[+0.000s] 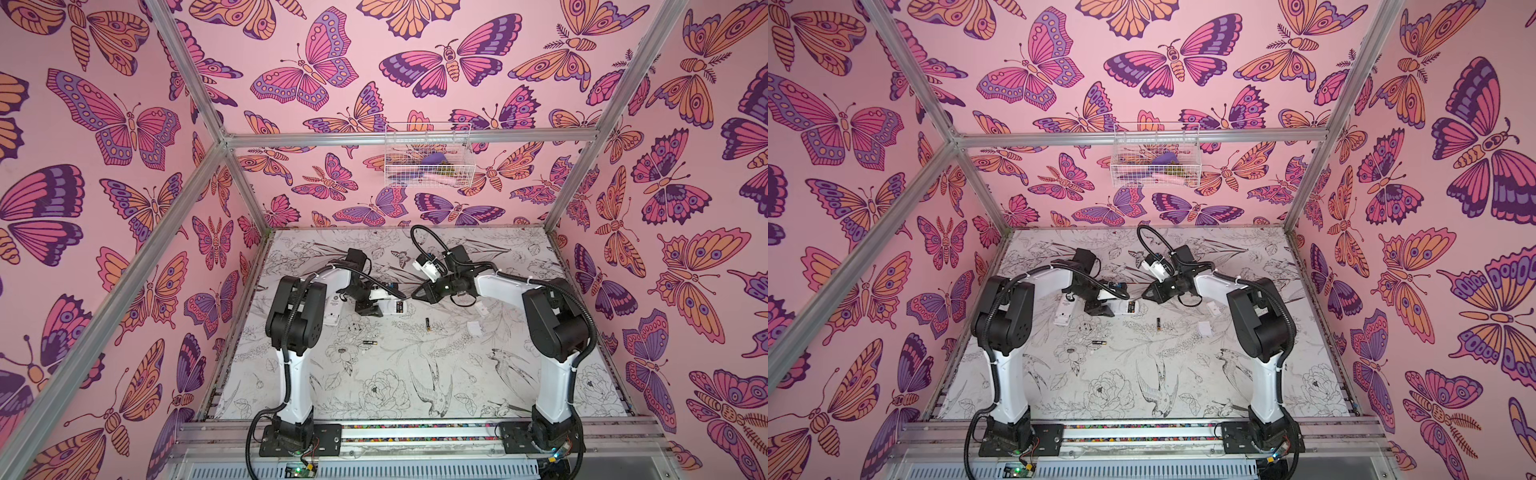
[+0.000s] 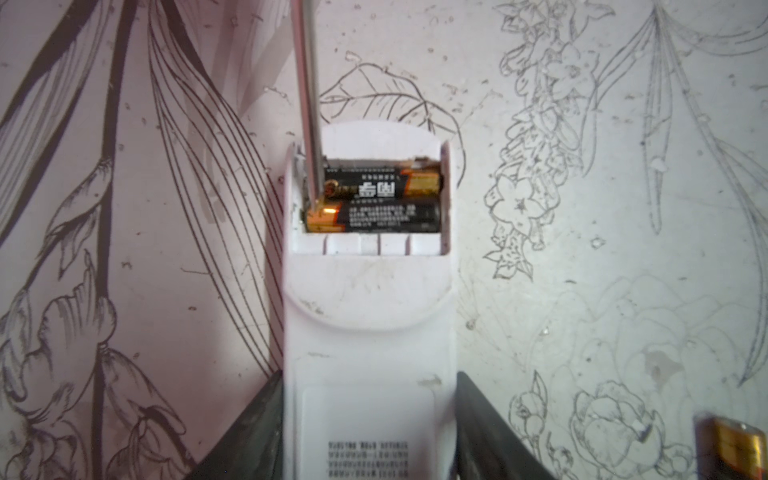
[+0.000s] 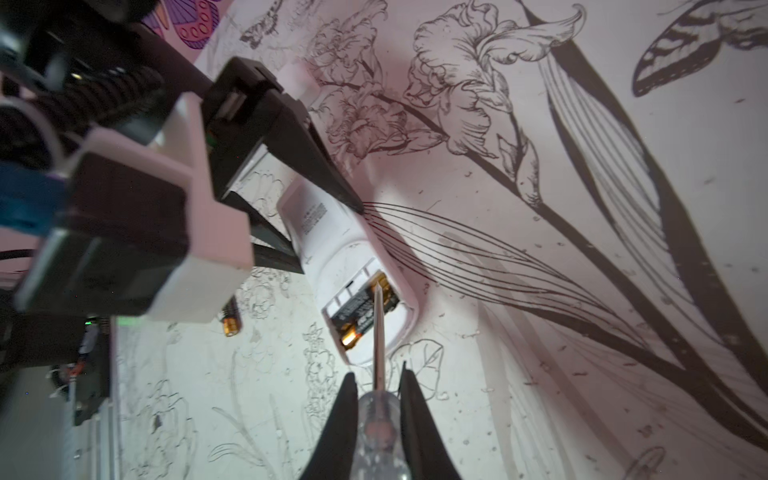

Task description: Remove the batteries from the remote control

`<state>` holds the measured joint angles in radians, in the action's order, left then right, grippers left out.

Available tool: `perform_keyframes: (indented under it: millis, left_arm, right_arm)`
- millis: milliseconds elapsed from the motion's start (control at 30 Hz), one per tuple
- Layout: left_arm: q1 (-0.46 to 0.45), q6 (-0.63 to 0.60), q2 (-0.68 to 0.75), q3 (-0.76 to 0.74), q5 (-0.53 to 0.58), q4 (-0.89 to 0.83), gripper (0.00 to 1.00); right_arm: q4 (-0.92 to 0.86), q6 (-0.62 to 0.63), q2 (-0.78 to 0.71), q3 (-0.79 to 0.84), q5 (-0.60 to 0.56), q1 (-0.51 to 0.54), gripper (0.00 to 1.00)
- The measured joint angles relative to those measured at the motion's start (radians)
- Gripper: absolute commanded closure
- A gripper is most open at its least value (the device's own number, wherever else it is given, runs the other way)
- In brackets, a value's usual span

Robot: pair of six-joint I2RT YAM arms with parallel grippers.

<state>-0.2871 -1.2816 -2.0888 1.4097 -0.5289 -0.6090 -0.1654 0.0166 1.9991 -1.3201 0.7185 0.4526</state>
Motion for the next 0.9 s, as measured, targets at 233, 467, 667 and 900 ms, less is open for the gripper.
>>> perform_keyframes:
  millis: [233,467,667,900]
  left_arm:
    - [0.0,0.0,0.0,0.0,0.0,0.0,0.42]
    - [-0.006,0.016,0.043,-0.067,0.01,0.089,0.45]
    - [-0.042,0.026,0.126,-0.207,0.077,0.352,0.45]
    - [-0.065,0.005,0.15,-0.355,0.191,0.774,0.46]
  right_arm:
    - [0.0,-0.043,-0.002,-0.005,0.075,-0.001,1.0]
    - [0.008,-0.048,-0.112,0.061,0.014,-0.013,1.0]
    - [0.041,-0.071,-0.256,0.129,-0.088,-0.019,1.0]
    - [0.108,-0.144,-0.299,0.182,-0.206,-0.019,1.0]
